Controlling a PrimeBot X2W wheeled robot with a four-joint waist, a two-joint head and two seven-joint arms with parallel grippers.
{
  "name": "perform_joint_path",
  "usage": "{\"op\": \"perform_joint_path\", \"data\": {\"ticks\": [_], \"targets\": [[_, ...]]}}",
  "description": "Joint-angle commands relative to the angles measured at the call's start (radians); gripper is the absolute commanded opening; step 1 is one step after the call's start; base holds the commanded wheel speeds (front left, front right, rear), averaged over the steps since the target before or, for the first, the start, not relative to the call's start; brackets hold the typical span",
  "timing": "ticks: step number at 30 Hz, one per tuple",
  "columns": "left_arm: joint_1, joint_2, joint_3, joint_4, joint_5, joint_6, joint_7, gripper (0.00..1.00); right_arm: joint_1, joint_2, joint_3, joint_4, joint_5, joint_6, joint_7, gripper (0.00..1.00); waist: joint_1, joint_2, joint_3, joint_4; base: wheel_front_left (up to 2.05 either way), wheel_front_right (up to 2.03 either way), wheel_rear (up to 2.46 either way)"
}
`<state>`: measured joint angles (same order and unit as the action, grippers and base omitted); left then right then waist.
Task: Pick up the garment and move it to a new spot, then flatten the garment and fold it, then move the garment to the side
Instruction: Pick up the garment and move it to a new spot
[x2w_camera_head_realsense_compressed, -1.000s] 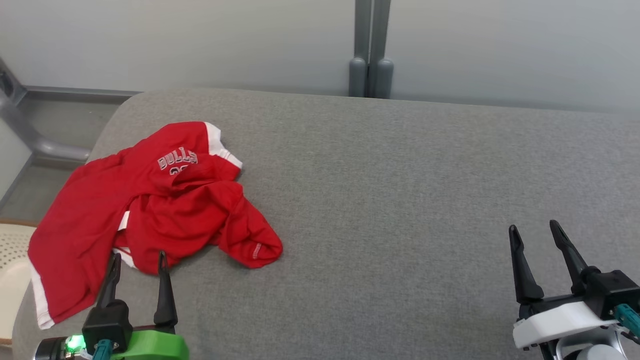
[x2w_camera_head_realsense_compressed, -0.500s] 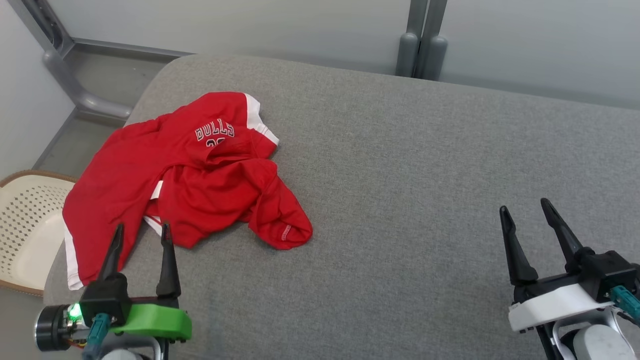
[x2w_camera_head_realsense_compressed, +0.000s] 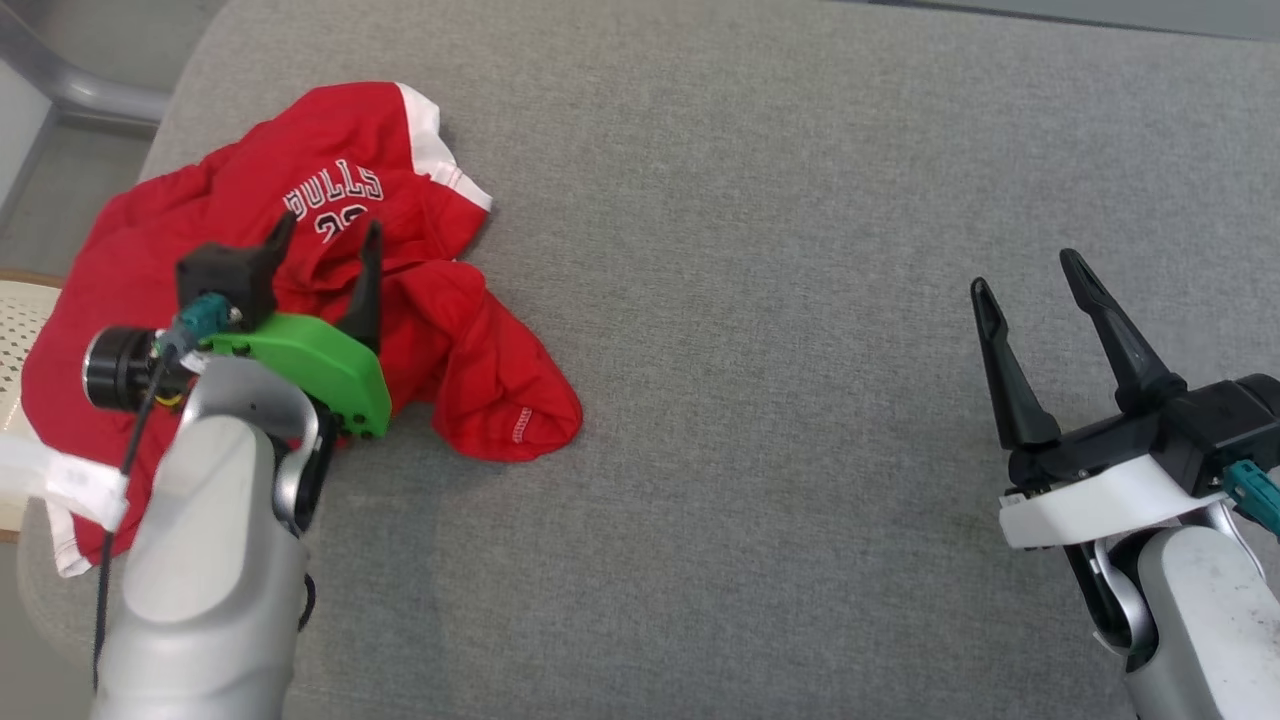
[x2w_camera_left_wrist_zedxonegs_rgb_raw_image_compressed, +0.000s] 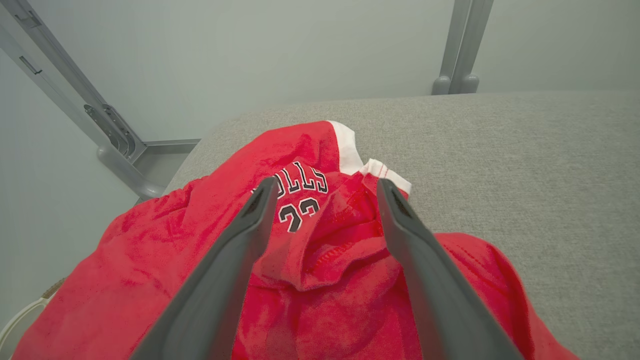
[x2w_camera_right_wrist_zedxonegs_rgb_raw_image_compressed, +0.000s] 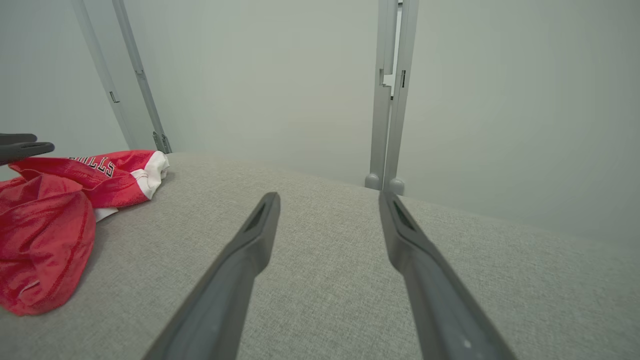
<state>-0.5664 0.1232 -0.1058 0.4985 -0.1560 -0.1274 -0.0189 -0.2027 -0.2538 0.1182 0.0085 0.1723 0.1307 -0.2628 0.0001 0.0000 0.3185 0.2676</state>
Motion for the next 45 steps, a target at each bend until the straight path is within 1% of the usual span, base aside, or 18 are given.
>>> {"op": "perform_joint_path", "data": {"ticks": [1, 8, 12, 16, 18, 20, 21, 22, 26, 31, 36, 40, 45], "targets": [[-0.052, 0.027, -0.007, 0.017, -0.017, -0.003, 0.035, 1.00, -0.020, -0.001, 0.004, -0.002, 0.005, 0.000, -0.003, 1.00, -0.0001, 0.0000, 0.090, -0.069, 0.00, 0.00, 0.00], [-0.213, 0.134, -0.011, 0.088, -0.072, -0.003, 0.210, 1.00, -0.073, -0.005, 0.042, -0.004, 0.014, 0.000, -0.003, 1.00, -0.0001, 0.0000, 0.153, -0.123, 0.00, 0.00, 0.00], [-0.301, 0.175, -0.008, 0.149, -0.097, -0.003, 0.309, 1.00, -0.111, -0.009, 0.070, -0.005, 0.017, 0.000, -0.003, 1.00, -0.0001, 0.0000, 0.202, -0.152, 0.00, 0.00, 0.00], [-0.360, 0.207, 0.002, 0.213, -0.096, 0.023, 0.373, 1.00, -0.149, -0.006, 0.108, -0.002, 0.021, 0.000, -0.003, 1.00, -0.0001, 0.0000, 0.247, -0.186, 0.00, 0.00, 0.00], [-0.387, 0.240, -0.003, 0.238, -0.078, 0.032, 0.403, 1.00, -0.163, -0.003, 0.121, -0.001, 0.021, 0.000, -0.003, 1.00, -0.0001, 0.0000, 0.267, -0.201, 0.00, 0.00, 0.00], [-0.407, 0.253, 0.000, 0.259, -0.072, 0.046, 0.423, 0.72, -0.171, -0.001, 0.129, 0.003, 0.024, 0.000, -0.003, 1.00, -0.0001, 0.0000, 0.279, -0.210, 0.00, 0.00, 0.00], [-0.410, 0.256, -0.003, 0.267, -0.069, 0.047, 0.433, 0.09, -0.171, 0.000, 0.128, 0.004, 0.024, 0.000, -0.003, 1.00, -0.0001, 0.0000, 0.282, -0.211, 0.00, 0.00, 0.00], [-0.419, 0.262, -0.004, 0.274, -0.069, 0.049, 0.442, 0.00, -0.170, 0.003, 0.122, 0.007, 0.027, 0.000, -0.003, 1.00, -0.0001, 0.0000, 0.285, -0.212, 0.00, 0.00, 0.00], [-0.428, 0.276, -0.008, 0.281, -0.074, 0.044, 0.459, 0.00, -0.148, 0.013, 0.106, 0.016, 0.030, 0.000, -0.003, 1.00, -0.0001, 0.0000, 0.266, -0.205, 0.00, 0.00, 0.00], [-0.431, 0.299, 0.036, 0.222, -0.112, 0.061, 0.406, 0.00, -0.120, 0.027, 0.085, 0.025, 0.031, 0.000, -0.003, 1.00, -0.0001, 0.0000, 0.212, -0.188, 0.00, 0.00, 0.00], [-0.409, 0.338, 0.071, 0.119, -0.134, 0.069, 0.381, 0.00, -0.079, 0.038, 0.068, 0.033, 0.032, 0.000, -0.003, 1.00, -0.0001, 0.0000, 0.135, -0.161, 0.00, 0.00, 0.00], [-0.395, 0.348, 0.090, 0.029, -0.158, 0.065, 0.378, 0.00, -0.044, 0.049, 0.051, 0.038, 0.034, 0.000, -0.003, 1.00, -0.0001, 0.0000, 0.076, -0.148, 0.00, 0.00, 0.00], [-0.374, 0.323, 0.085, -0.107, -0.203, 0.044, 0.391, 0.00, -0.002, 0.064, 0.037, 0.040, 0.036, 0.000, -0.003, 1.00, -0.0001, 0.0000, 0.006, -0.149, 0.00, 0.00, 0.00]]}}
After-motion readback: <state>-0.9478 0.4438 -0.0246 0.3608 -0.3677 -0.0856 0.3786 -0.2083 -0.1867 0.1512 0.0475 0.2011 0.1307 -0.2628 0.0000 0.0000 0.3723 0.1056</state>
